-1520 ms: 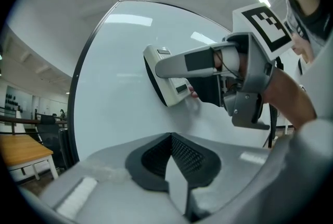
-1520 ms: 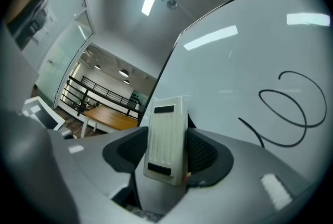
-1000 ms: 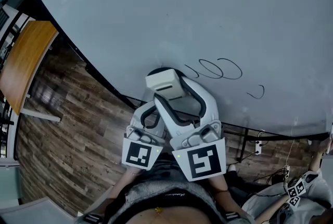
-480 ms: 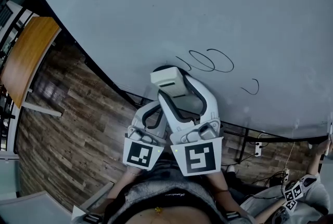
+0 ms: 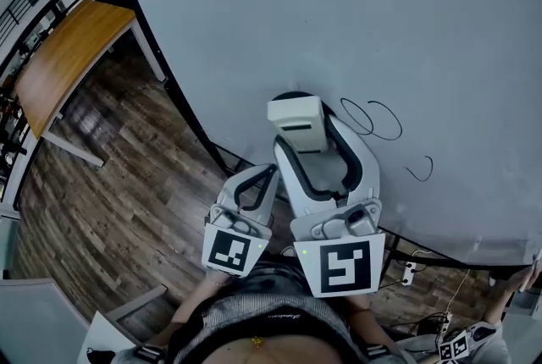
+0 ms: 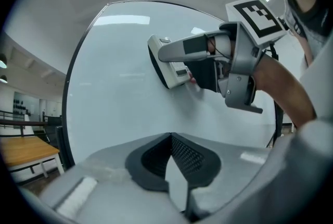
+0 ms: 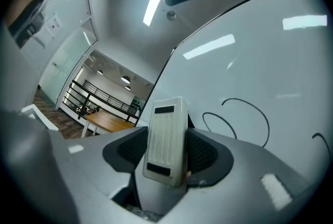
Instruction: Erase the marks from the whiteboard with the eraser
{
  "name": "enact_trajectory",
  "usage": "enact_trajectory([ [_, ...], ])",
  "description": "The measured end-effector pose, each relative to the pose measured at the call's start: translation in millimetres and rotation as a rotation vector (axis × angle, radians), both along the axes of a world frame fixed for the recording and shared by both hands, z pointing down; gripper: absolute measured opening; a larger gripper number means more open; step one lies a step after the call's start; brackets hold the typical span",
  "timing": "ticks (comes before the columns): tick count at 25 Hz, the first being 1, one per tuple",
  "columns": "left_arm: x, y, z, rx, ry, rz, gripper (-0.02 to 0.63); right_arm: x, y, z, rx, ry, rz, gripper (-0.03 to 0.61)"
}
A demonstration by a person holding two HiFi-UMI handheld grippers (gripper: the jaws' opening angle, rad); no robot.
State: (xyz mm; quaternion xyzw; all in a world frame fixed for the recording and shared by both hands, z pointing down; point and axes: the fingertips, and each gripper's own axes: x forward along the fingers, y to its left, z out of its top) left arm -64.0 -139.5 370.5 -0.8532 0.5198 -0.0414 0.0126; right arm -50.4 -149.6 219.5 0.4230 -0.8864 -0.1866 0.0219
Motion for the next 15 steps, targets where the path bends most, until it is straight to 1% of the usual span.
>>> enact_trajectory([
  [3,-6,3,-1,-0.004,0.001,-0.052,0.000,1,3,-12,0.008,-0.029,-0.007,0.242],
  [6,-11,9,-3,-0.007,0.010,-0.098,0.000,0,4,-14,0.006,-0.027,-0.012,0.241],
  [10,-15,12,1,-0.024,0.015,-0.128,0.000,1,2,-6,0.019,-0.015,0.000,0.241],
  [12,-16,16,2,-0.029,0.013,-0.142,0.000,2,4,0,0.016,-0.004,0.005,0.241],
  [15,-16,21,3,-0.034,0.004,-0.157,0.000,5,6,7,0.004,-0.014,0.000,0.241],
])
